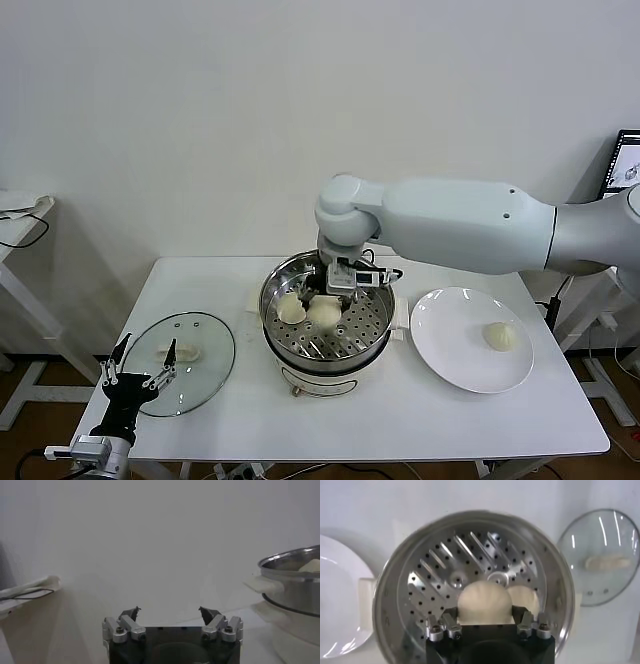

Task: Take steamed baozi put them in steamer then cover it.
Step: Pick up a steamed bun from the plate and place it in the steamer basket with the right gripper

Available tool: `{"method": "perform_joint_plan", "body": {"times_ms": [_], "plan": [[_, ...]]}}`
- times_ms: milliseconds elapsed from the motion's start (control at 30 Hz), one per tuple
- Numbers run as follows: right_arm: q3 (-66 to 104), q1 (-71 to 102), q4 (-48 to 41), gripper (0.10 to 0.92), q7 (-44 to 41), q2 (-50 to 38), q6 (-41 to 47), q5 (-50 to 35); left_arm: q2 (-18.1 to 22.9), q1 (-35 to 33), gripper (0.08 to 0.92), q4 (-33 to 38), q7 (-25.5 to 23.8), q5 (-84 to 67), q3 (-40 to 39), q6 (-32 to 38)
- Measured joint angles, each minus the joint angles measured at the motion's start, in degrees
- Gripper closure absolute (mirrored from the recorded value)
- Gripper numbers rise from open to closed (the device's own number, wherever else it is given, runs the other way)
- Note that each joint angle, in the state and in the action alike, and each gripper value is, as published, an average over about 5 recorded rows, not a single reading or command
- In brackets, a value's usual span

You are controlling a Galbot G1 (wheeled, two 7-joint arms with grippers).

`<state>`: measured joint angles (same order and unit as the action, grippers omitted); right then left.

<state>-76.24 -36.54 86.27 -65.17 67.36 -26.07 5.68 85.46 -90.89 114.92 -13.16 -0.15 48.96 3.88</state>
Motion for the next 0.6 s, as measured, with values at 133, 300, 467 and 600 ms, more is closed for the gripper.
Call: {"method": "perform_joint_plan", "body": {"times_ms": [133, 300, 467, 600], "plan": [[-0.54, 0.41, 0.88, 0.321, -0.04, 0.03, 0.10, -0.20, 0.00, 0.01, 0.177, -0.16, 0.00, -0.01, 0.18, 0.00], [-0.94, 1.08, 1.39, 0.321, -0.32, 0.36, 0.35, -0.24, -0.02, 0.07, 0.177, -0.23, 0.00, -0.01, 0.29, -0.01], [-1.02, 1.89, 1.25, 0.321, -0.60, 0.65, 0.60, -0.07, -0.02, 0.05, 0.177, -0.20, 0.00, -0.02, 0.28, -0.05], [-1.05, 2.61, 0.78, 0.321, -0.91, 0.85, 0.76, 0.09, -0.05, -0.04, 0.177, -0.19, 0.00, -0.03, 0.53, -0.06]]}}
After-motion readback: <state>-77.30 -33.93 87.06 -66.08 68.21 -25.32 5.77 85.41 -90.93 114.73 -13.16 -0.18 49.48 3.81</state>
